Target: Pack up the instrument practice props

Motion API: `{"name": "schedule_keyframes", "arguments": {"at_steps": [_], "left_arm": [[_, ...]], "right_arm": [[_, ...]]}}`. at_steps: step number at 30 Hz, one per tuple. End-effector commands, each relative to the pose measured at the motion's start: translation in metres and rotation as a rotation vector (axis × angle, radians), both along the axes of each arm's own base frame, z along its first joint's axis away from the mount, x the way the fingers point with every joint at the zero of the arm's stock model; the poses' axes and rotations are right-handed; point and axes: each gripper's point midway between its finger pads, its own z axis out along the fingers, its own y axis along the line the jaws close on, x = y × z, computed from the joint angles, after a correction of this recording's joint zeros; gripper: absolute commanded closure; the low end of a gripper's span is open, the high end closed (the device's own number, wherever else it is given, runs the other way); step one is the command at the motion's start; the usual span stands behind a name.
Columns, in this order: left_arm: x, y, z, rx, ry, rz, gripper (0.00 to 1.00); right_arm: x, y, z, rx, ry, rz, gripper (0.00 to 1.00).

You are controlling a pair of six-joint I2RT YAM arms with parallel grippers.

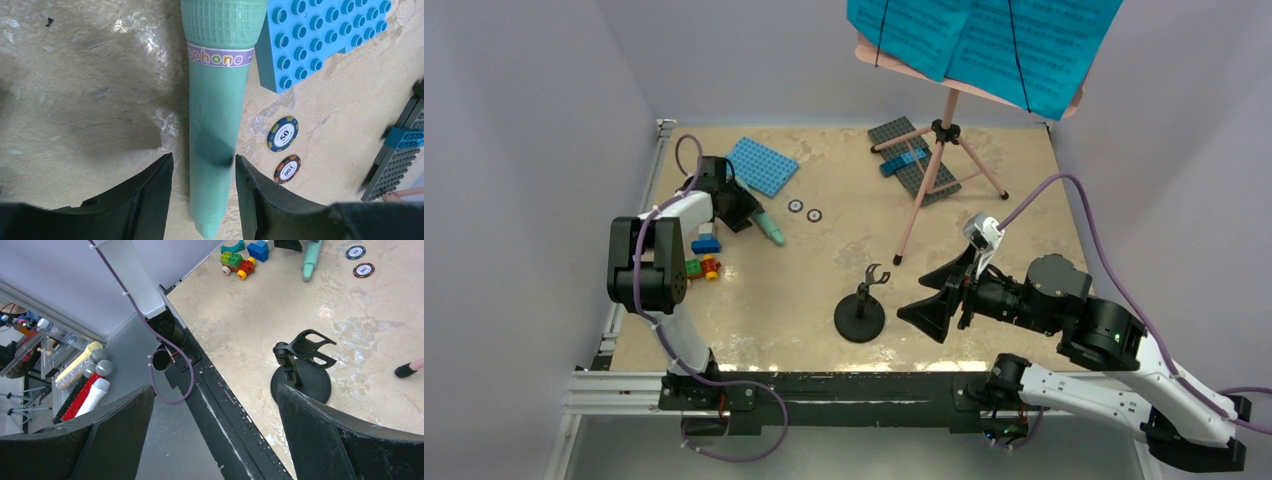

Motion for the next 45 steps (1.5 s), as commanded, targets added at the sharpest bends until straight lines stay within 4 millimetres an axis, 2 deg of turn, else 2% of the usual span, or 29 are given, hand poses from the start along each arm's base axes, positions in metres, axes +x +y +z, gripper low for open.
{"name": "schedule_keyframes", "arguments": {"at_steps": [1,5,9,12,14,17,19,21,22,23,24,25,30,33,36,40,45], "left_arm": [[0.007,0.000,0.008,-0.003,-0.010,-0.017,0.47],[0.003,0.000,0.012,0.000,-0.013,-0.018,0.45],[-0.013,0.002,0.037,0.013,-0.080,-0.028,0.42],[-0.030,-0.010,0.068,-0.031,-0.182,-0.053,0.39],[-0.044,-0.031,0.095,-0.028,-0.280,-0.126,0.39],[-0.072,-0.081,0.141,0.011,-0.528,-0.290,0.38],[-0.100,-0.114,0.179,-0.028,-0.731,-0.402,0.32],[-0.133,-0.145,0.195,-0.071,-0.876,-0.540,0.25],[-0.151,-0.157,0.197,-0.082,-0.935,-0.613,0.23],[-0.167,-0.166,0.189,-0.086,-0.972,-0.669,0.07],[-0.182,-0.172,0.183,-0.087,-1.006,-0.714,0.01],[-0.193,-0.174,0.174,-0.088,-1.027,-0.738,0.00],[-0.231,-0.181,0.138,-0.149,-1.098,-0.830,0.04],[-0.247,-0.192,0.127,-0.125,-1.120,-0.912,0.09],[-0.262,-0.210,0.120,-0.078,-1.155,-1.028,0.15],[-0.274,-0.226,0.126,-0.060,-1.273,-1.096,0.16],[-0.274,-0.245,0.114,0.073,-1.328,-1.185,0.15]], "right_arm": [[0.002,-0.006,0.016,0.038,-0.026,-0.028,0.02],[0.002,-0.009,0.015,0.038,-0.024,-0.036,0.02],[0.004,-0.011,0.007,0.019,-0.020,-0.051,0.02],[0.007,-0.010,-0.004,0.000,-0.010,-0.061,0.02],[0.007,-0.007,-0.008,-0.001,-0.003,-0.058,0.02],[0.008,-0.002,-0.016,-0.004,0.013,-0.052,0.02],[0.008,-0.002,-0.020,-0.009,0.018,-0.055,0.02],[0.008,-0.005,-0.023,-0.014,0.017,-0.063,0.02],[0.008,-0.006,-0.026,-0.018,0.014,-0.066,0.02],[0.008,-0.008,-0.030,-0.023,0.014,-0.067,0.02],[0.010,-0.011,-0.033,-0.028,0.010,-0.087,0.02],[0.011,-0.014,-0.035,-0.029,0.005,-0.098,0.02],[0.015,-0.017,-0.059,-0.033,0.008,-0.127,0.02],[0.022,-0.014,-0.088,-0.063,0.038,-0.161,0.02],[0.028,-0.010,-0.105,-0.070,0.059,-0.191,0.03],[0.029,-0.008,-0.114,-0.084,0.077,-0.195,0.03],[0.030,-0.015,-0.112,-0.102,0.070,-0.216,0.03]]}}
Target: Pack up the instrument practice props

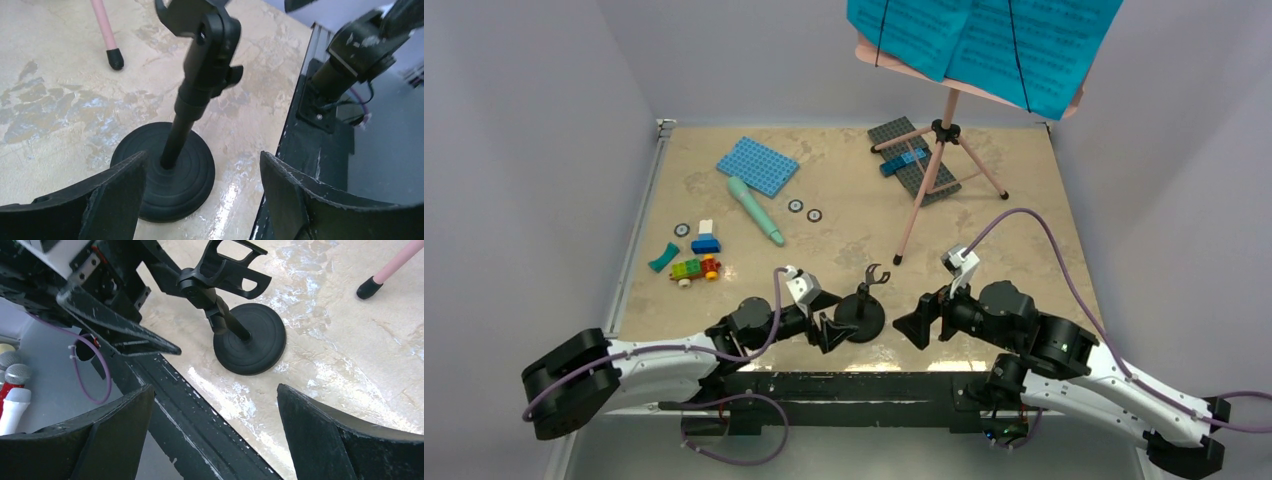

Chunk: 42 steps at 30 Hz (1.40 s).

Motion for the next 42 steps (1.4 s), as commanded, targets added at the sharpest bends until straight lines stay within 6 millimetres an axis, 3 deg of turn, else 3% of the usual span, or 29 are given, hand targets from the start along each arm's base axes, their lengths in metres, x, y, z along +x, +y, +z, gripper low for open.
{"name": "schedule_keyframes", "arguments": {"at_steps": [1,7,18,24,29,31,36,42], "left_arm": [[0.013,-0.017,0.028,-0.013,-0.248,0.018,0.15],[0.027,-0.030,0.021,0.007,-0.297,0.039,0.18],[0.037,-0.057,0.015,-0.021,-0.286,0.018,0.34],[0.041,-0.054,0.001,0.029,-0.285,0.034,0.56],[0.040,-0.052,-0.002,0.032,-0.278,0.035,0.85],[0.040,-0.049,-0.002,0.033,-0.278,0.049,0.99],[0.050,-0.026,0.007,0.036,-0.297,0.159,1.00],[0.087,0.035,0.038,0.100,-0.344,0.471,1.00]], "right_arm": [[0.008,-0.002,0.024,0.062,-0.045,-0.047,0.03],[0.007,-0.008,0.030,0.056,-0.047,-0.058,0.03],[0.008,-0.013,0.032,0.032,-0.053,-0.069,0.03],[0.008,-0.015,0.031,0.027,-0.053,-0.074,0.03],[0.009,-0.013,0.030,0.024,-0.050,-0.073,0.03],[0.009,-0.012,0.031,0.026,-0.050,-0.069,0.03],[0.009,-0.012,0.032,0.029,-0.054,-0.071,0.04],[0.009,-0.010,0.031,0.032,-0.060,-0.063,0.04]]}}
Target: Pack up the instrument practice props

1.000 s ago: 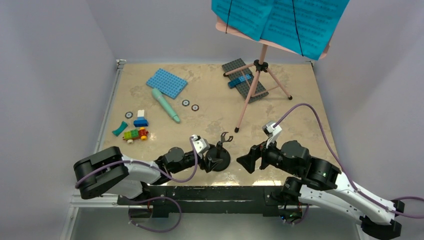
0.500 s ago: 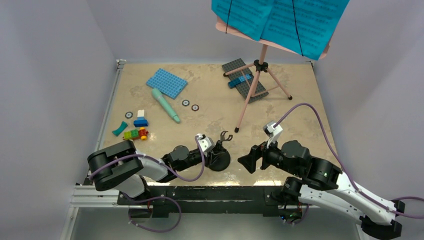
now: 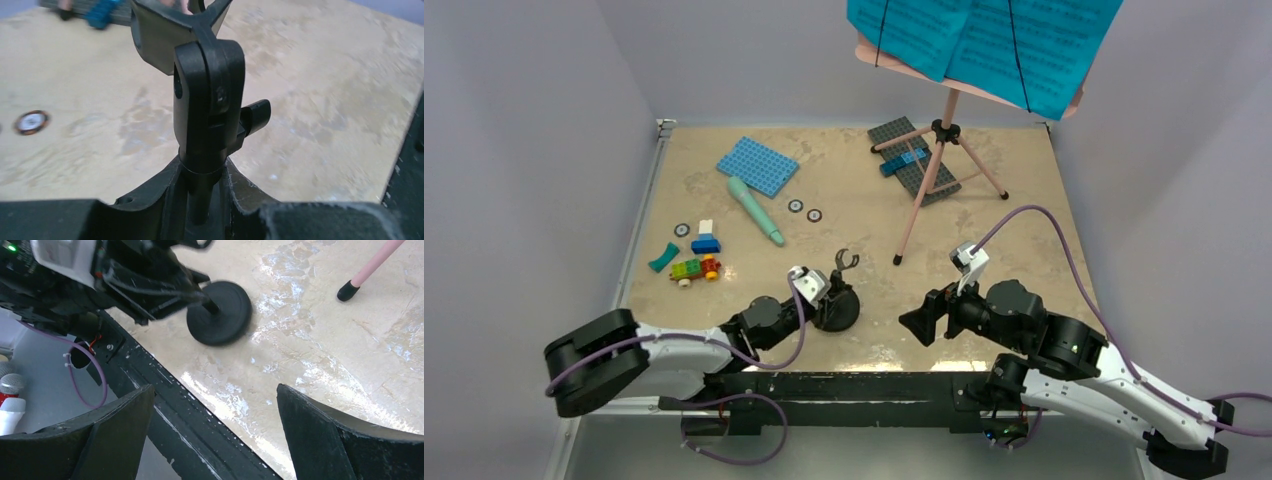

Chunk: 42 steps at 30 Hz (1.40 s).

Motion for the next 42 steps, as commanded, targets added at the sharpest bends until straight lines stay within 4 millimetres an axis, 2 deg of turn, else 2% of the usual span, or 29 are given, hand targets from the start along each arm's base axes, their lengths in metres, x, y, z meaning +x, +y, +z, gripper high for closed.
{"name": "schedule_keyframes", "arguments": {"at_steps": [1,6,10,16,21,28,33,40,41,42], "left_arm": [[0.046,0.050,0.058,-0.088,-0.097,0.321,1.00],[0.085,0.115,0.055,-0.124,0.067,0.637,1.00],[0.104,0.150,0.044,-0.112,0.152,0.814,1.00],[0.111,0.191,0.020,-0.053,0.216,1.009,1.00],[0.114,0.219,0.016,-0.083,0.251,1.137,1.00],[0.140,0.234,0.022,-0.087,0.259,1.232,1.00],[0.165,0.242,0.013,-0.033,0.328,1.299,1.00],[0.176,0.249,0.006,-0.003,0.379,1.352,1.00],[0.176,0.249,0.004,0.007,0.385,1.353,0.96],[0.176,0.249,0.003,0.013,0.390,1.353,0.88]], "right_arm": [[0.005,0.003,0.019,0.046,-0.044,-0.012,0.04],[0.004,0.007,0.015,0.055,-0.037,0.003,0.04],[0.002,0.009,0.013,0.062,-0.032,0.014,0.04],[0.001,0.006,0.017,0.073,-0.045,0.013,0.04],[0.001,0.006,0.013,0.074,-0.042,0.017,0.04],[0.001,0.002,0.012,0.066,-0.048,0.010,0.04],[-0.001,-0.001,0.013,0.072,-0.053,0.007,0.04],[-0.003,-0.006,0.017,0.082,-0.059,0.006,0.03],[-0.004,-0.007,0.017,0.084,-0.059,0.005,0.03],[-0.004,-0.007,0.017,0.084,-0.059,0.007,0.03]]}}
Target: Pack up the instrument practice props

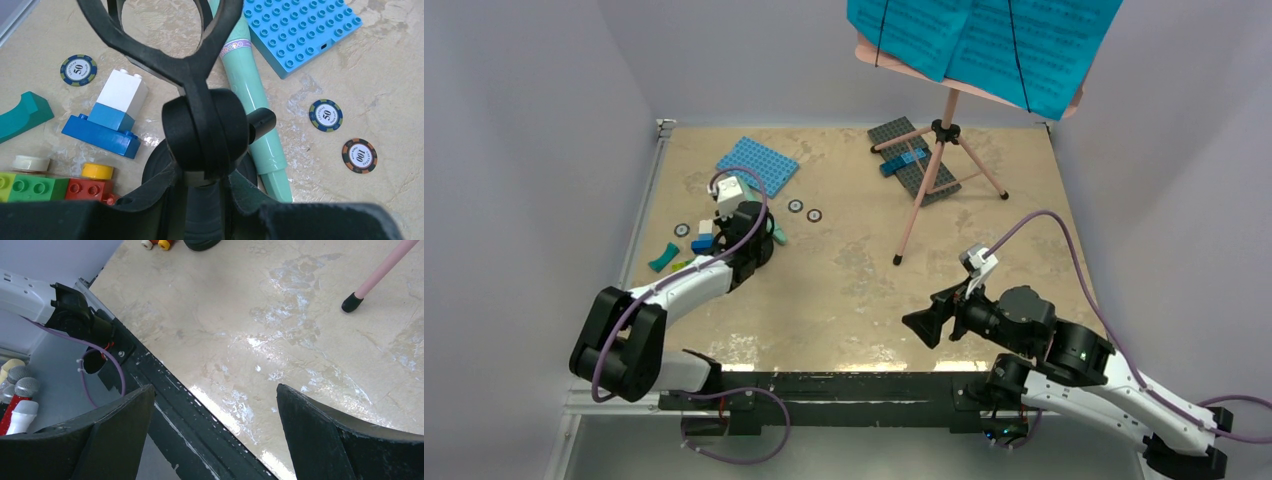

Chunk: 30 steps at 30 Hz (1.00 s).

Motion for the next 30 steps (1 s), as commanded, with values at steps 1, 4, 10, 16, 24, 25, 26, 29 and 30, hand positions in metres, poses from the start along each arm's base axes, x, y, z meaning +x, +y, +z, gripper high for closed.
{"name": "schedule_keyframes", "arguments": {"at_steps": [1,4,10,16,24,25,26,29,30], "left_arm": [[0.007,0.004,0.010,-0.022,-0.010,0.042,0.79],[0.003,0.004,0.010,-0.032,-0.013,0.037,0.57],[-0.011,0.007,0.010,-0.055,-0.006,0.045,0.35],[-0.052,0.006,0.027,-0.127,-0.011,0.034,0.29],[-0.106,-0.014,0.077,-0.212,-0.086,-0.109,0.00],[-0.110,-0.022,0.082,-0.213,-0.086,-0.149,0.00],[-0.112,-0.032,0.088,-0.211,-0.084,-0.189,0.00],[-0.121,-0.063,0.094,-0.209,-0.055,-0.315,0.00],[-0.124,-0.075,0.095,-0.208,-0.046,-0.353,0.00]], "right_arm": [[-0.001,-0.004,0.008,0.019,-0.020,-0.001,0.03],[-0.002,-0.004,0.007,0.015,-0.017,0.001,0.03],[-0.003,-0.005,0.007,0.013,-0.013,0.001,0.03],[0.000,-0.005,0.004,0.005,0.003,-0.019,0.02],[0.025,0.014,-0.002,-0.059,0.061,-0.092,0.01],[0.034,0.013,0.000,-0.056,0.063,-0.126,0.01],[0.044,0.010,0.003,-0.043,0.064,-0.170,0.01],[0.078,-0.009,0.014,0.039,0.055,-0.324,0.01],[0.089,-0.014,0.019,0.066,0.032,-0.372,0.01]]}}
